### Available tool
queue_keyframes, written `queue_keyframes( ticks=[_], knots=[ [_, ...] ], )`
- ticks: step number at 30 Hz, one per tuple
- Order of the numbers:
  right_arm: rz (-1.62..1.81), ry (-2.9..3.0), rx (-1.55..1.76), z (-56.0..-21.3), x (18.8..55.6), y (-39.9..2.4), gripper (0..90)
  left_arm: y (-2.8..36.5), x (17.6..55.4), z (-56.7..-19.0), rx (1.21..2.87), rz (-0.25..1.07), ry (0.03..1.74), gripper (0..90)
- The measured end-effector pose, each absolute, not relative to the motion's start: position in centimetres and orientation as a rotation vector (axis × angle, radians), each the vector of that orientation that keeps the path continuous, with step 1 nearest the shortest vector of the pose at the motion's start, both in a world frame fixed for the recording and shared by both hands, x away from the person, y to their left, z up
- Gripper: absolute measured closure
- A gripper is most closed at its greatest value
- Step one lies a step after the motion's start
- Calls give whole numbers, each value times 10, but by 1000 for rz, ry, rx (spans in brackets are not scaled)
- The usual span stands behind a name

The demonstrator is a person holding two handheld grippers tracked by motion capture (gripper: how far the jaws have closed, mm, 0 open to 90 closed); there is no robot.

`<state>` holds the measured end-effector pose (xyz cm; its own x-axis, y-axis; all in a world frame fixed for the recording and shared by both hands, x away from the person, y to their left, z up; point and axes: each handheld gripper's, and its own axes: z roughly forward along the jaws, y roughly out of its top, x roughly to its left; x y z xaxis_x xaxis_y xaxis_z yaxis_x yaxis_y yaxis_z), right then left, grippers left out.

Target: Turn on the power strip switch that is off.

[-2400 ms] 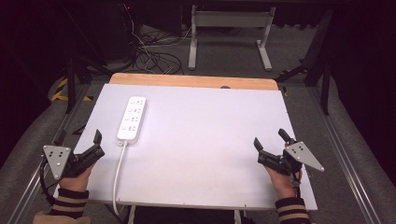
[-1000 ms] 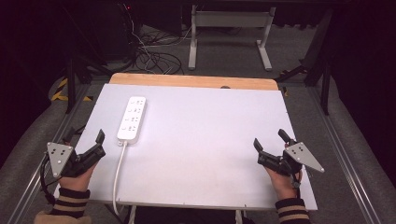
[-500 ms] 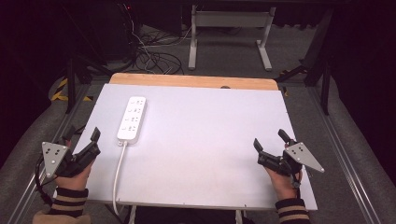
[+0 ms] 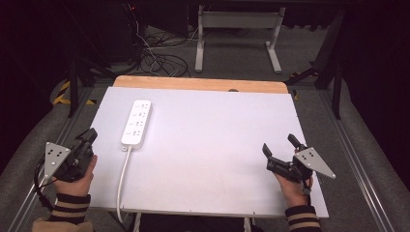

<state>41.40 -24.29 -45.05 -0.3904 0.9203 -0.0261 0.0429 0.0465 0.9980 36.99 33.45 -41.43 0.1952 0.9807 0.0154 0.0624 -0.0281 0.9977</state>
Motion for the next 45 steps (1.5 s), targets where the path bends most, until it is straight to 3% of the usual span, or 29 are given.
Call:
queue_keyframes(
  ticks=[7,13,20,25,33,45],
  knots=[
    [1440,1562,1010,-452,414,-244,83,333,373,-402,1417,1056,1060,900],
    [1444,1554,1013,-451,413,-245,85,327,385,-386,1561,1072,1027,900],
    [1445,1559,1017,-452,414,-245,87,321,410,-359,1684,1002,1054,900],
    [1445,1561,1021,-452,414,-246,88,311,441,-339,1882,920,1144,900],
    [1444,1563,1017,-452,414,-245,91,302,484,-356,2105,768,1306,900],
    [1445,1567,1020,-452,413,-245,94,290,519,-397,2225,642,1415,900]
  ],
)
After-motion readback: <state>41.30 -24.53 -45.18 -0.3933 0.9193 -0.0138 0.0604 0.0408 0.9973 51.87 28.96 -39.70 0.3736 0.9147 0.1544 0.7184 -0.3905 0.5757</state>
